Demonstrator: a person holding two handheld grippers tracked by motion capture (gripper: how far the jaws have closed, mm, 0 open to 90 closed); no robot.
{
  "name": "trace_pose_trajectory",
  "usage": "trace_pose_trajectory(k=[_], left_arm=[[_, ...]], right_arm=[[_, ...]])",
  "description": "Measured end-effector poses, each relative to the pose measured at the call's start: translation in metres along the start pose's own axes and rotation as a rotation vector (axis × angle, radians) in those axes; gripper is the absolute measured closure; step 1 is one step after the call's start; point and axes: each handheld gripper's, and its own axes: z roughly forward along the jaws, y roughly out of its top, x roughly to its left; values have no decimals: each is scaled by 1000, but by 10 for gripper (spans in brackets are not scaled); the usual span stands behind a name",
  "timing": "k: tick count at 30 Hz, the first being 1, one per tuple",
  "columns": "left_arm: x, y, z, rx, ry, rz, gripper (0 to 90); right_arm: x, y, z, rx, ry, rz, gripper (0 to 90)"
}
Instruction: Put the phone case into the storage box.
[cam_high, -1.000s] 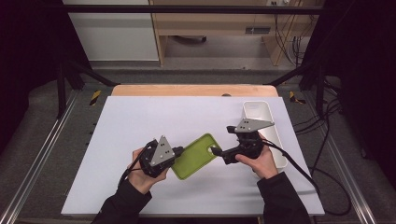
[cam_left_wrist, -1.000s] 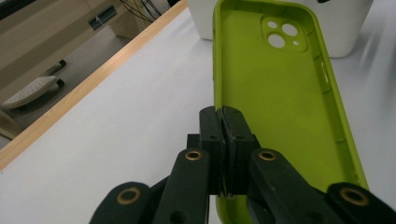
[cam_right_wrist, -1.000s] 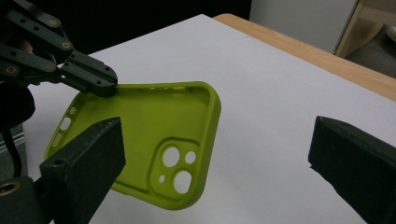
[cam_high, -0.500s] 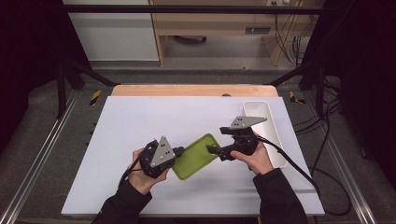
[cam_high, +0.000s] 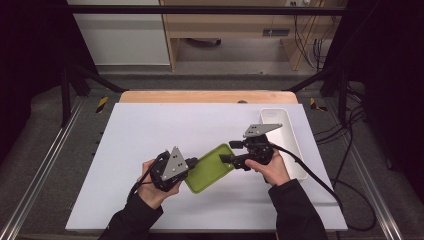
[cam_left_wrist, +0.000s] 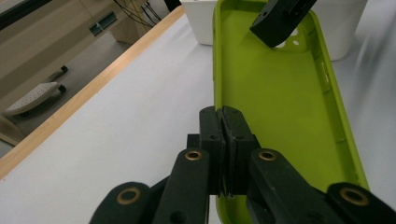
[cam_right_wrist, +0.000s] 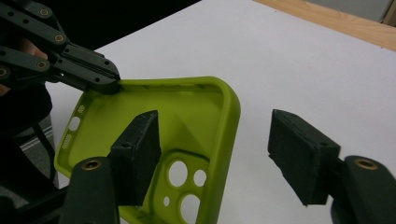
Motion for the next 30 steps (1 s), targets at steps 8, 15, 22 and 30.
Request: trace_pose_trajectory(k=[8, 15, 22, 30], left_arm=[[0, 0, 1, 5, -1, 4, 880], [0, -1, 1, 6, 0, 4, 880], [-1, -1, 2, 8, 3, 12, 879], [-3, -2, 4, 21, 5, 20, 879]], right_arm=[[-2, 1, 0, 2, 46, 33, 473], [-3, 2, -1, 4, 74, 61, 574], [-5, 4, -4, -4, 77, 78, 651], [-6, 5, -8, -4, 93, 101, 726]])
